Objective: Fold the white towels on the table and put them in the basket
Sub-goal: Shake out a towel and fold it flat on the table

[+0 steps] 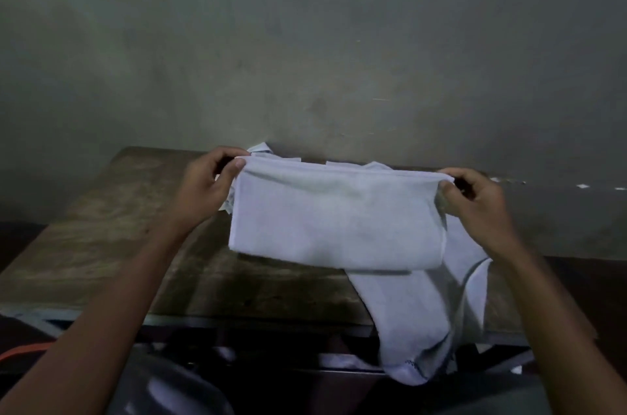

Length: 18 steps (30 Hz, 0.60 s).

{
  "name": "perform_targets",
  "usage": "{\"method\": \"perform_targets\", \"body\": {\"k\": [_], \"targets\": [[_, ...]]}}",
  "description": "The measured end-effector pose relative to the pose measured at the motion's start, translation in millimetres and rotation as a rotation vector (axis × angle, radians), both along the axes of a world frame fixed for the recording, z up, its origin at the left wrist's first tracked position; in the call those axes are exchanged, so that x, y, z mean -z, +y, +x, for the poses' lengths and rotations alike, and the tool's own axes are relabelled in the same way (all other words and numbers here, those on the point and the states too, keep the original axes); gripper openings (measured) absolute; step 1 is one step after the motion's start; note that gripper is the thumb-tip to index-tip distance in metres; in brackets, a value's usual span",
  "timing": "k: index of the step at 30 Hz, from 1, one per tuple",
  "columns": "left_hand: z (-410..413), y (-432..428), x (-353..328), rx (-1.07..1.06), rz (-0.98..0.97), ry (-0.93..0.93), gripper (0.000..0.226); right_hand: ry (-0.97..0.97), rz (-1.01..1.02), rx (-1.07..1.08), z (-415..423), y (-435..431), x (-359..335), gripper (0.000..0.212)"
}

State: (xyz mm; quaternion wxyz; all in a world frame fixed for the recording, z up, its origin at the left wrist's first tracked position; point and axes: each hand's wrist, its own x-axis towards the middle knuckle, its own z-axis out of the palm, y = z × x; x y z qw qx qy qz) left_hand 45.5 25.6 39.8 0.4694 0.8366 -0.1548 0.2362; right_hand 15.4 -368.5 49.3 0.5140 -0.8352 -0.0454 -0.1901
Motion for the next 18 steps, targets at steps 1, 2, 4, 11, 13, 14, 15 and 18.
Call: {"method": "perform_targets", "body": {"k": [1,2,4,11,13,14,15,18], "targets": [[-1.7,0.2,-1.1,-0.02,0.024,-0.029,0.019,-0.007,-0.015,-0.001,-1.1,-1.2,0.5,0.027],[-3.5,0.8,-1.7,-0.034,0.046,-0.052,0.022,-0.004,-0.042,-0.007,-3.7,-3.3,0.6,0.027],[-6.4,3.0,1.5,-0.031,0.091,-0.086,0.024,0.021,-0.073,-0.033,-10.7,-8.6,0.7,0.029],[-1.4,15.9,23.1,-0.067,-0.14,-0.006,0.024,0.063,0.03,0.053,-17.6,-32.8,-3.0,0.031],[-3.3,11.8,29.6,-0.066,-0.055,0.047,0.031,0.13,-0.069,-0.024,-18.8,-35.9,0.6,0.032],[-6.2,6.1,33.7,-0.057,0.01,0.062,0.032,0.181,-0.149,-0.06,-19.1,-36.2,4.9,0.035],[-9.4,-1.5,37.7,-0.036,0.066,0.078,0.031,0.228,-0.233,-0.086,-17.9,-36.0,11.0,0.035],[-16.9,-24.6,45.7,0.052,0.177,0.125,0.02,0.29,-0.379,-0.093,-14.4,-34.5,19.9,0.024]]}}
